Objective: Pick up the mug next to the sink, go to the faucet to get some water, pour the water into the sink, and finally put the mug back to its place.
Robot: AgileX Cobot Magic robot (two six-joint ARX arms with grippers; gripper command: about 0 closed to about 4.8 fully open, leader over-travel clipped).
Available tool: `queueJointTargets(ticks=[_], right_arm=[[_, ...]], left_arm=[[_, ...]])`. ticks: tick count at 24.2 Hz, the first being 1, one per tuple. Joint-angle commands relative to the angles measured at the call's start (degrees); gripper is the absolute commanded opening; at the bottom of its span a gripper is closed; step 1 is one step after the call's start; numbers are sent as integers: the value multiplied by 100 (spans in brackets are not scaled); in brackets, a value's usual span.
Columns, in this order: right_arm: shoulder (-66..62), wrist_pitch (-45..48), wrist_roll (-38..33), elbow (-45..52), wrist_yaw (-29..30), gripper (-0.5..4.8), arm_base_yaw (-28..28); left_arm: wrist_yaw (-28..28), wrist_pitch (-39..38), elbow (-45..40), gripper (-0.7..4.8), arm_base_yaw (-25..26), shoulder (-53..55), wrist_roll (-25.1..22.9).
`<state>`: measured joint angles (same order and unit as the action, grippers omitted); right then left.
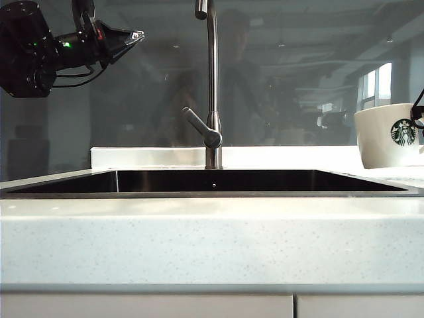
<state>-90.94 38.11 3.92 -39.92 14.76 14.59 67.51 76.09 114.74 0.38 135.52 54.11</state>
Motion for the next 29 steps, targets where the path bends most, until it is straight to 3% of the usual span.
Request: queueJointTargets(ticks=[1, 9, 29], right_arm=[[81, 426, -90, 52, 61, -1, 2], [-35, 588, -87, 221, 42, -1, -2], [-61, 496, -66, 267, 22, -1, 74]], left_arm=[[17, 66, 28, -4, -2, -55, 59], [24, 66, 28, -4, -4, -55, 365], [24, 66, 28, -4, -4, -50, 348]])
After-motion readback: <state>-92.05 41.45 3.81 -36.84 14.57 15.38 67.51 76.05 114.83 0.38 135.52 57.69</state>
